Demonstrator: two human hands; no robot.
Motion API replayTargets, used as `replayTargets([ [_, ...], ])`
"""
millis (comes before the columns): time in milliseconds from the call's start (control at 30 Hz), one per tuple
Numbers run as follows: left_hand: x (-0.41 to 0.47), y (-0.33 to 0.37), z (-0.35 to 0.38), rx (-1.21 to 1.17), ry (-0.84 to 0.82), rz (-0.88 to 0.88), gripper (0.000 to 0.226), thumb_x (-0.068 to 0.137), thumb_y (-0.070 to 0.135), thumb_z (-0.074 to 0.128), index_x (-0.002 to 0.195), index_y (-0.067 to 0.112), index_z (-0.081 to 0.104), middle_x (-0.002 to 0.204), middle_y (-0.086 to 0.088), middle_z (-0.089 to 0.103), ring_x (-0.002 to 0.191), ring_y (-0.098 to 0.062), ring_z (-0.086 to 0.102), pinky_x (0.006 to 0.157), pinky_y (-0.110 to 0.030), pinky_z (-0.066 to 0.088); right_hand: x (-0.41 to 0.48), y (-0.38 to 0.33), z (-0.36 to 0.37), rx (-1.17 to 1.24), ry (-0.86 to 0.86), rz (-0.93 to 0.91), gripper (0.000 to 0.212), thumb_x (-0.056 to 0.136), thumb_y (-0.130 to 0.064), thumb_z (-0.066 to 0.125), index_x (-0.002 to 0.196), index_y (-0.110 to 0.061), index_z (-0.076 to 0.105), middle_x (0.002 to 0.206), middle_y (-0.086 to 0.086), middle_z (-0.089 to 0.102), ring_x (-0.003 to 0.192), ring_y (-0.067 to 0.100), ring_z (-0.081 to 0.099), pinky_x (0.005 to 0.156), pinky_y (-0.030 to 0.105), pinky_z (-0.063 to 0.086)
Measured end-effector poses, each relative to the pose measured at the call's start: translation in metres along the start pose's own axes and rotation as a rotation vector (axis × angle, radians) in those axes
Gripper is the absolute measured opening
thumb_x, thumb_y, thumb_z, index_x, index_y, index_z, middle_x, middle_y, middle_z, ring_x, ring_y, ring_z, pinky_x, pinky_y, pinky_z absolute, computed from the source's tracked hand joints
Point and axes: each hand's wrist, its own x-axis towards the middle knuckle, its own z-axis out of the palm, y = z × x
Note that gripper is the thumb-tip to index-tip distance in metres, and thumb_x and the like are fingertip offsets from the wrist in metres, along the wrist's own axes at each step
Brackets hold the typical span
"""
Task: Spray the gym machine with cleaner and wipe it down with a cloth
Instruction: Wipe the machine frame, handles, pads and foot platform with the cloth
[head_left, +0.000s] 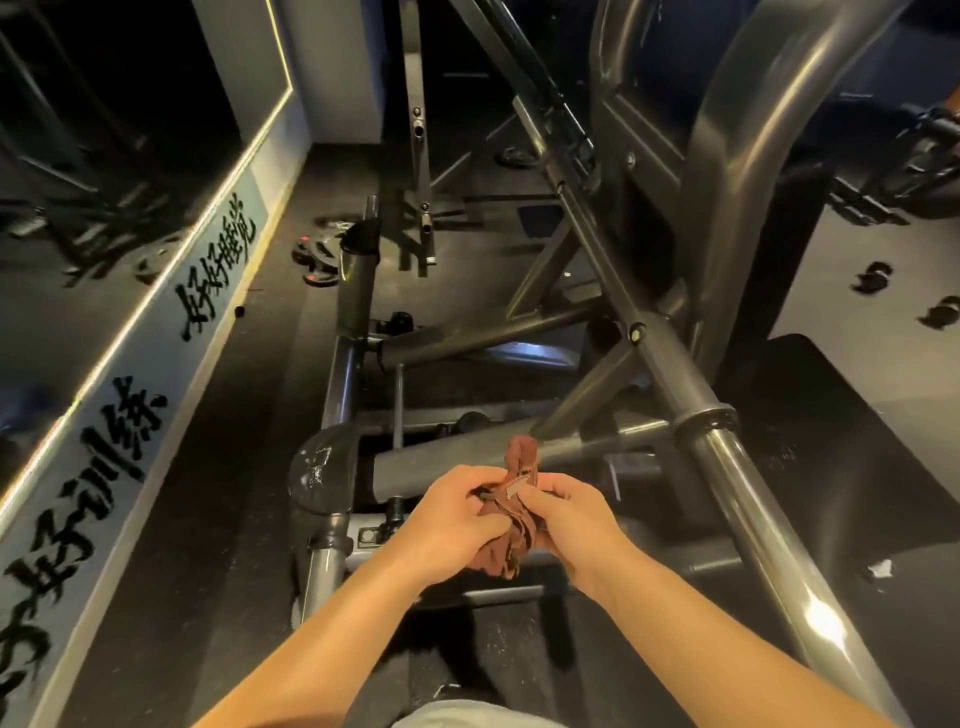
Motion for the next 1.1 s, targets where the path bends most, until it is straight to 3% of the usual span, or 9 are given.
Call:
replayTargets([
  [267, -0.003, 0.002, -0.011, 0.18, 0.197, -0.167, 0.017, 0.095, 0.016, 0.06, 0.102, 0.025, 0.072, 0.1, 0.008, 0.07, 0.095, -0.008, 0.065, 0.088, -0.031, 0.054, 0.014, 0.009, -0.01, -0.088, -0.026, 0.055, 0.018, 0.094, -0.018, 0.071, 0.111, -0.018, 0.077, 0.097, 0.0, 0.08, 0.097, 0.022, 0.076, 0.096, 0.046, 0.059],
  [400, -0.001, 0.007, -0.009, 0.244, 0.175, -0.221, 0.016, 0.096, 0.02, 0.055, 0.101, 0.015, 0.07, 0.1, -0.004, 0.069, 0.097, -0.021, 0.066, 0.089, -0.041, 0.054, 0.018, 0.014, -0.01, -0.138, -0.03, 0.133, 0.018, 0.096, -0.026, 0.069, 0.112, -0.021, 0.076, 0.101, 0.002, 0.079, 0.1, 0.024, 0.073, 0.093, 0.047, 0.06],
  [533, 0.004, 0.011, -0.004, 0.287, 0.14, -0.169, 0.012, 0.098, 0.023, 0.055, 0.099, 0.018, 0.066, 0.097, -0.002, 0.067, 0.09, -0.015, 0.063, 0.087, -0.04, 0.054, 0.015, 0.016, -0.013, -0.214, 0.106, 0.066, 0.019, 0.1, -0.012, 0.064, 0.117, -0.021, 0.063, 0.114, -0.001, 0.065, 0.106, 0.016, 0.06, 0.095, 0.03, 0.046],
  [667, 0.011, 0.016, 0.006, 0.305, 0.104, -0.103, 0.014, 0.101, 0.024, 0.054, 0.091, 0.033, 0.058, 0.092, 0.011, 0.063, 0.084, -0.004, 0.06, 0.069, -0.023, 0.043, 0.008, 0.014, -0.011, -0.145, 0.05, 0.014, 0.014, 0.098, -0.012, 0.066, 0.102, -0.022, 0.075, 0.108, 0.003, 0.074, 0.103, 0.02, 0.068, 0.094, 0.037, 0.057],
  [733, 0.017, 0.017, 0.012, 0.327, 0.086, -0.081, 0.012, 0.101, 0.025, 0.054, 0.092, 0.033, 0.055, 0.091, 0.011, 0.062, 0.083, -0.006, 0.06, 0.068, -0.022, 0.042, 0.005, 0.012, -0.008, -0.135, -0.007, 0.056, 0.011, 0.1, -0.022, 0.064, 0.097, -0.027, 0.074, 0.104, -0.002, 0.073, 0.1, 0.014, 0.065, 0.093, 0.033, 0.051],
  [800, 0.024, 0.019, 0.018, 0.335, 0.08, -0.059, 0.012, 0.102, 0.026, 0.055, 0.093, 0.033, 0.053, 0.091, 0.01, 0.061, 0.082, -0.007, 0.06, 0.069, -0.022, 0.043, 0.006, 0.011, -0.007, 0.002, -0.045, 0.151, 0.017, 0.102, -0.035, 0.06, 0.111, -0.027, 0.071, 0.111, -0.001, 0.073, 0.106, 0.015, 0.064, 0.093, 0.035, 0.049],
  [900, 0.035, 0.018, 0.027, 0.293, 0.045, -0.046, 0.009, 0.102, 0.026, 0.055, 0.099, 0.033, 0.057, 0.098, 0.012, 0.063, 0.089, -0.006, 0.063, 0.075, -0.024, 0.048, 0.012, 0.014, -0.011, 0.414, -0.155, 0.279, 0.033, 0.107, -0.04, 0.052, 0.123, -0.021, 0.072, 0.116, 0.007, 0.077, 0.112, 0.027, 0.071, 0.094, 0.055, 0.058],
  [1000, 0.046, 0.018, 0.033, 0.31, 0.018, -0.018, 0.011, 0.102, 0.028, 0.056, 0.107, 0.033, 0.064, 0.1, 0.013, 0.066, 0.087, -0.005, 0.064, 0.072, -0.023, 0.047, 0.026, 0.023, -0.016, 0.61, -0.186, 0.321, 0.039, 0.109, -0.04, 0.046, 0.133, -0.018, 0.068, 0.126, 0.012, 0.073, 0.116, 0.03, 0.07, 0.091, 0.052, 0.058],
  [1100, 0.062, 0.014, 0.033, 0.383, 0.03, 0.045, 0.011, 0.1, 0.031, 0.061, 0.11, 0.033, 0.067, 0.107, 0.012, 0.059, 0.091, -0.004, 0.06, 0.078, -0.022, 0.047, 0.041, 0.024, -0.018, 0.711, -0.124, 0.327, 0.039, 0.109, -0.034, 0.048, 0.132, -0.009, 0.066, 0.121, 0.015, 0.074, 0.111, 0.029, 0.072, 0.093, 0.046, 0.056],
])
